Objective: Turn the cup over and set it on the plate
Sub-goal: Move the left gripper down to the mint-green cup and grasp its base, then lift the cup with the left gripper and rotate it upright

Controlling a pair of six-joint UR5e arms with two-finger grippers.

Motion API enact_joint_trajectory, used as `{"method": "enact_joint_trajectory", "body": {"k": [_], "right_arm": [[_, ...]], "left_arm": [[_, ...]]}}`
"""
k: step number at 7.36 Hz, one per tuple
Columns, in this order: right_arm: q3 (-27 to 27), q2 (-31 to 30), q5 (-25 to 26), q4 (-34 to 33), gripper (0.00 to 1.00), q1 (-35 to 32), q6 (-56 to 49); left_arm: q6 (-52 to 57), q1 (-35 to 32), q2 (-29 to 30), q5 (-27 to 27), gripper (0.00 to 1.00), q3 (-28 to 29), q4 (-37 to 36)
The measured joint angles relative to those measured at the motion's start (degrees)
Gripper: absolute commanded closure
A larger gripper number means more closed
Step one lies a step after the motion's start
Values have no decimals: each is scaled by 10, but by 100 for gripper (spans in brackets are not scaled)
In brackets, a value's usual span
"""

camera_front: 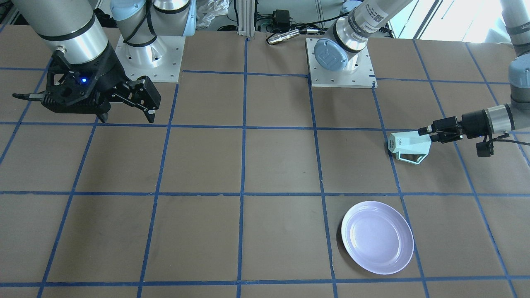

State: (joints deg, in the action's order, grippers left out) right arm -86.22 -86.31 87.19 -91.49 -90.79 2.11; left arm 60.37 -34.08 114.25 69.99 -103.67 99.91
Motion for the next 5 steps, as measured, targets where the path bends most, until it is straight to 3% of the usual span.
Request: {"method": "enact_joint_trajectory", "body": {"k": [1,2,3,5], "right_arm": [[0,0,0,0,0,0,0],[0,0,0,0,0,0,0],[0,0,0,0,0,0,0],[0,0,0,0,0,0,0]], "left_arm": [[16,0,5,-6,64,1,13],[28,0,7,-11,83,2,21],[40,1,9,-15,96,3,29],[57,1,10,-29,100,3,49]]}}
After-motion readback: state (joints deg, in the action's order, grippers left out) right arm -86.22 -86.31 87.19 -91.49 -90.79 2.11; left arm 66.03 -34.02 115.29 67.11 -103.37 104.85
